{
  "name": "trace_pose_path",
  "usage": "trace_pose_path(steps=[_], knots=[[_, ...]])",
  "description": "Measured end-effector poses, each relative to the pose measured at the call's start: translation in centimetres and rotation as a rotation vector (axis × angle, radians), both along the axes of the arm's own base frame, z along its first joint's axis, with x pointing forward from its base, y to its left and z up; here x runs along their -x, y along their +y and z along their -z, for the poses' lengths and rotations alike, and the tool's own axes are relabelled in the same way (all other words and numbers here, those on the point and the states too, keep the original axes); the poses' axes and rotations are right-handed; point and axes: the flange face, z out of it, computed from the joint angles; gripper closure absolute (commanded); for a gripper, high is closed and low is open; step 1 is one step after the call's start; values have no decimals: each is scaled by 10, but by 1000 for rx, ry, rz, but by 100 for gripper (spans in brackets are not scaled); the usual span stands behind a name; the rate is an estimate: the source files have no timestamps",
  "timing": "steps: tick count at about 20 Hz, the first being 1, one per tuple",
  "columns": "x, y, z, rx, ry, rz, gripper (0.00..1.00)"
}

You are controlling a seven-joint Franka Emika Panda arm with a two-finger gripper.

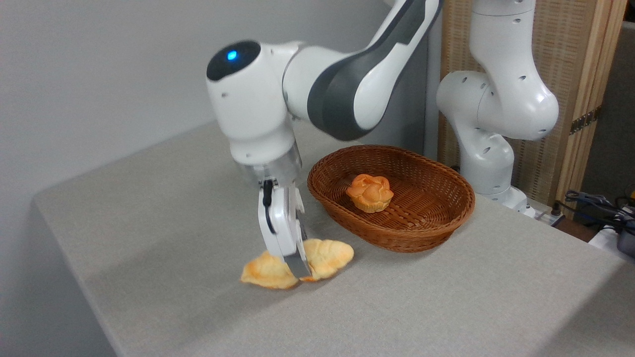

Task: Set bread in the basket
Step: 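Lift the bread and carry it over the wicker basket, then lower the bread into the basket beside the orange bun and release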

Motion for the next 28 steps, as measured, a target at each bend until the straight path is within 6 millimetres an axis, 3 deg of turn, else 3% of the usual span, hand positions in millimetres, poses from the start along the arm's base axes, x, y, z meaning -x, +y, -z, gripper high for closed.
trace_pose_path(steps=[5,10,13,17,20,23,28], knots=[[18,-7,-46,58,-12,-15,55],[55,-14,-88,83,49,-24,53],[79,-22,-103,85,122,1,45],[103,-54,-104,71,237,56,37],[115,-84,-96,44,302,78,15],[127,-108,-83,20,353,108,1],[135,-114,-68,10,394,121,0]])
